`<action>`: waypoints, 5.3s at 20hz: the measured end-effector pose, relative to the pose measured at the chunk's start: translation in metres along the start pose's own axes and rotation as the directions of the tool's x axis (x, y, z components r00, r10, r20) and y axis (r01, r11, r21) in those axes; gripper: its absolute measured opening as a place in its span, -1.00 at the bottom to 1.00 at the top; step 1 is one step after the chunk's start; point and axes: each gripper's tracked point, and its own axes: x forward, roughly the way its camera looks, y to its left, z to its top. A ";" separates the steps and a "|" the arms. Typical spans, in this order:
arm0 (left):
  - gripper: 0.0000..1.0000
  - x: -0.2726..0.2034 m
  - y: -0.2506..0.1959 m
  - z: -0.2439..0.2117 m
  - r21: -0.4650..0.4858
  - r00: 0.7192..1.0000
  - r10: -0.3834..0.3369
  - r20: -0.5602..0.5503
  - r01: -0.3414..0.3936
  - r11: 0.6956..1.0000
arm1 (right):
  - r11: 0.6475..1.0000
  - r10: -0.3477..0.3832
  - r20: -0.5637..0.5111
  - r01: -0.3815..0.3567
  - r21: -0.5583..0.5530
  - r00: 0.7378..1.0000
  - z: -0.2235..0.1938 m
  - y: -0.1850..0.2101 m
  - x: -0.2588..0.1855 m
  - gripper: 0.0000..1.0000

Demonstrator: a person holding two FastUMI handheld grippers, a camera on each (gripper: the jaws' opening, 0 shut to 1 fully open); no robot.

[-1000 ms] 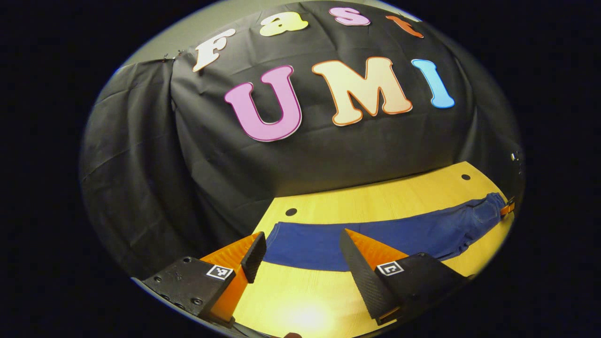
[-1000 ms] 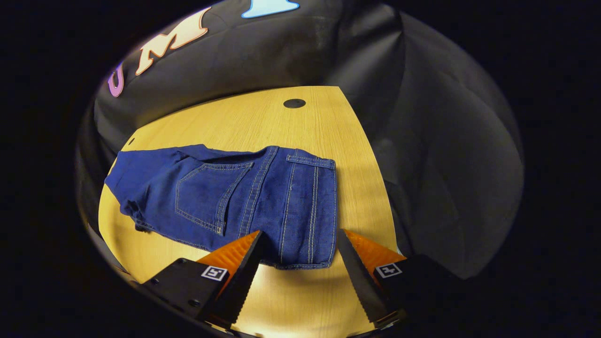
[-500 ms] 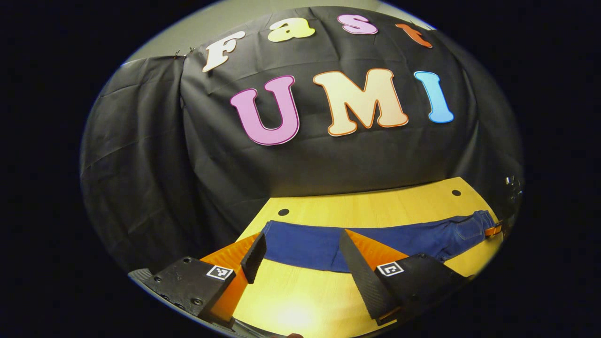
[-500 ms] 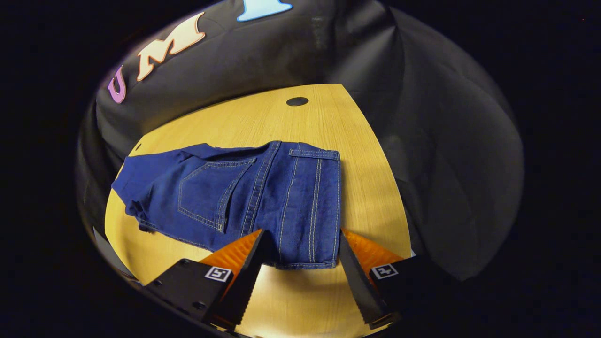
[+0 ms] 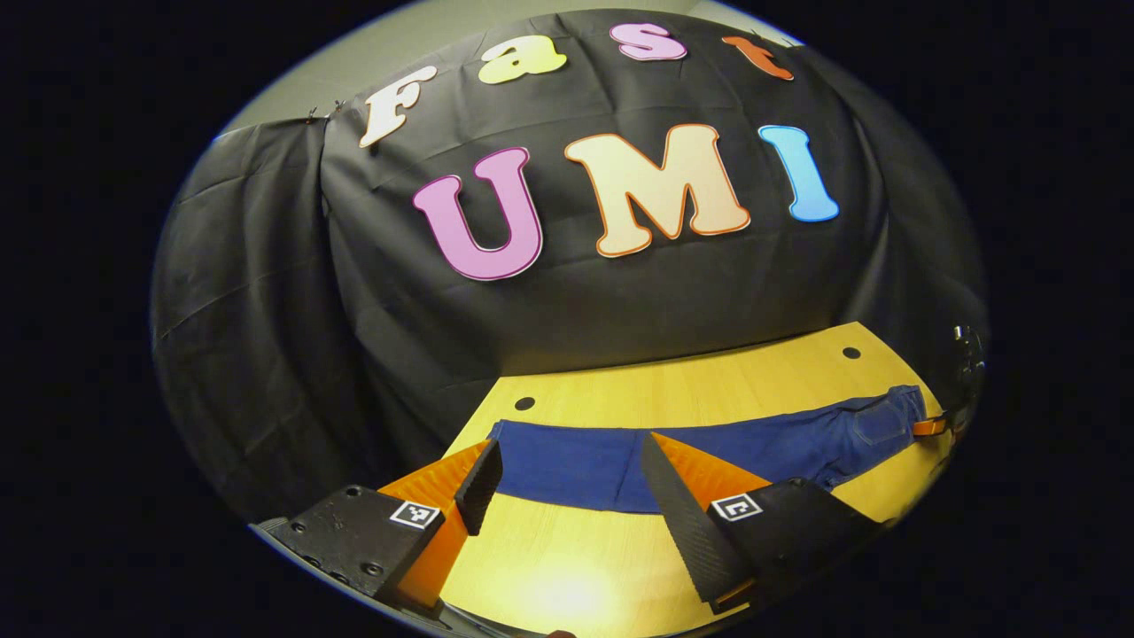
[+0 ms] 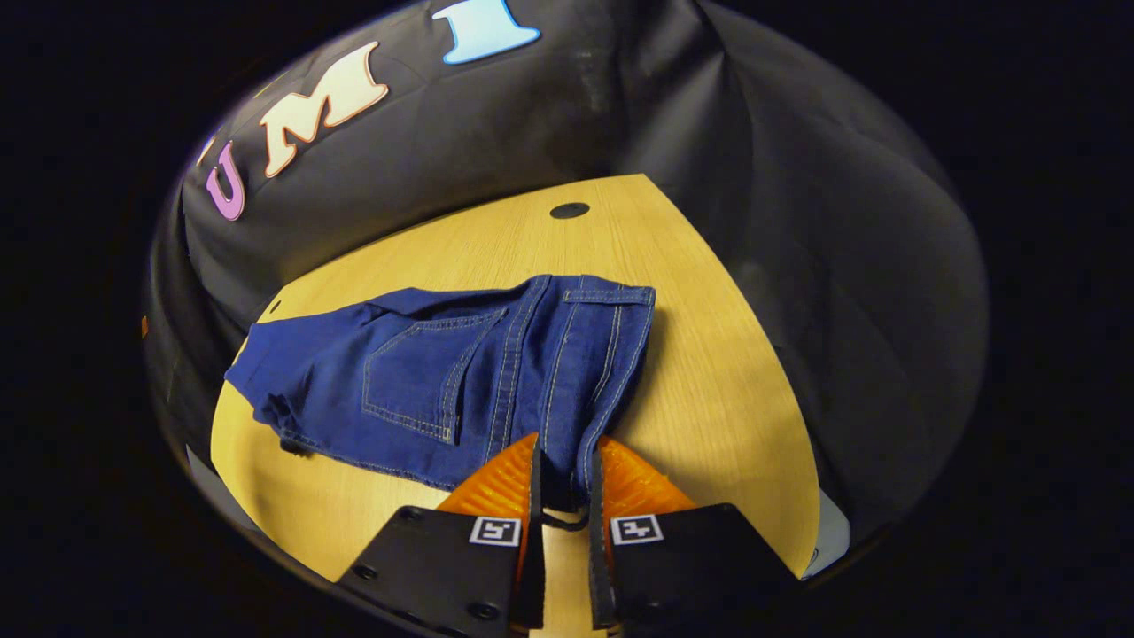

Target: Grasp the waist and the cuffs of the jeans and fold them to make the two legs overlap; first hold the waist and fold one-third of the jeans toward the cuffs, then hold the cuffs and fold the remaining one-third in the same direction to finish folding.

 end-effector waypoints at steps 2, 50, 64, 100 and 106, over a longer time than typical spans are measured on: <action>0.90 -0.003 -0.006 0.003 -0.022 1.000 -0.016 0.009 0.016 1.000 | 1.000 -0.007 0.017 0.008 -0.016 1.000 0.001 0.000 -0.006 -0.67; 0.91 0.211 0.151 -0.111 -0.114 0.903 -0.430 -0.008 0.426 0.897 | 0.970 0.242 0.132 -0.242 -0.017 0.961 0.042 0.525 -0.008 -0.94; 0.92 0.276 0.199 -0.172 -0.142 0.948 -0.291 -0.130 0.273 0.952 | 0.877 0.463 0.059 -0.466 0.118 0.885 0.017 0.576 0.039 0.39; 0.82 0.337 0.211 -0.264 -0.238 0.904 -0.304 -0.301 0.237 0.942 | 0.987 0.077 0.222 -0.106 0.121 0.972 0.060 0.474 -0.064 0.96; -0.89 0.333 0.194 -0.260 -0.272 0.899 -0.321 -0.298 0.242 0.931 | 0.989 0.036 0.219 -0.066 0.129 0.975 0.054 0.455 -0.087 0.96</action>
